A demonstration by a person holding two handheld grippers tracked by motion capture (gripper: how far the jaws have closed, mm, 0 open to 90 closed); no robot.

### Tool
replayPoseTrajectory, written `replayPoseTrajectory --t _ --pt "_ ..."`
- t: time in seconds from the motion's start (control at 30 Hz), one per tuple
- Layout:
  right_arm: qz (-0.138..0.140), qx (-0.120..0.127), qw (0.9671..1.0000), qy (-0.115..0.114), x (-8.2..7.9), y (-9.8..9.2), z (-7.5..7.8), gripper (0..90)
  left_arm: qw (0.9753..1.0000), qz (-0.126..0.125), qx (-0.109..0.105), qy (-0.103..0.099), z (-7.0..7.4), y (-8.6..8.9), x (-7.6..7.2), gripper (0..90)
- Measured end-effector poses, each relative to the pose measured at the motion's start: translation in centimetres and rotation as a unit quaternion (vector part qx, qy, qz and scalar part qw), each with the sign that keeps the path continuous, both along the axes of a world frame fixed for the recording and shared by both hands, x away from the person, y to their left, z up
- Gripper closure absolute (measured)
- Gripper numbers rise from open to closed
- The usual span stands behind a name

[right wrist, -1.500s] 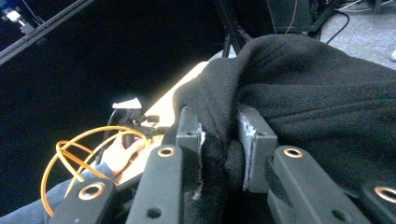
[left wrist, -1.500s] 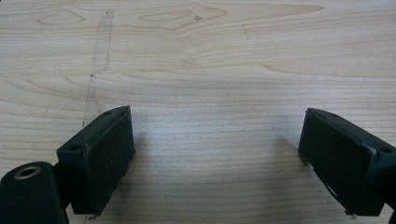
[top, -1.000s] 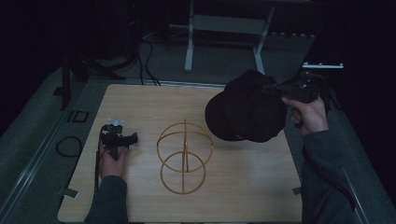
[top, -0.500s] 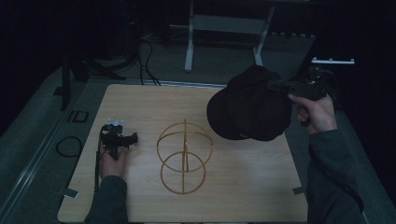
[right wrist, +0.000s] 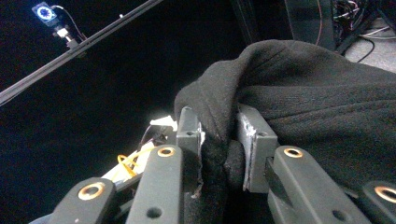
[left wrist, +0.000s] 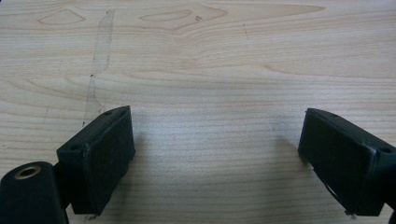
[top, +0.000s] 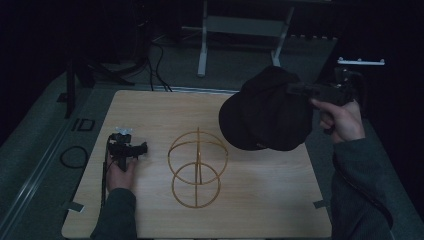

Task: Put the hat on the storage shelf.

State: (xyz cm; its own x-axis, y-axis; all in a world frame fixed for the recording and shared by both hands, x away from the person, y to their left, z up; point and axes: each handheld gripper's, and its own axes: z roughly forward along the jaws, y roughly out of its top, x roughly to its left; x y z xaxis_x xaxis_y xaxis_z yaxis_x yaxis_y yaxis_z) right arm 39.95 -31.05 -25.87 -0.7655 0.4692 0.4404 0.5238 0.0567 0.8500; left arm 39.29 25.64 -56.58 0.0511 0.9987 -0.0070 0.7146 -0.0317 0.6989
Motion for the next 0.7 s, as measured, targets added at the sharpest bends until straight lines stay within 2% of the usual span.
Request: replayPoseTrajectory --t 0.7 --pt "0.048 0.034 0.9983 -0.003 -0.9 1.8 2.0 72.9 1.0 0.0 0.0 0.0 0.0 0.0 0.0 10.3"
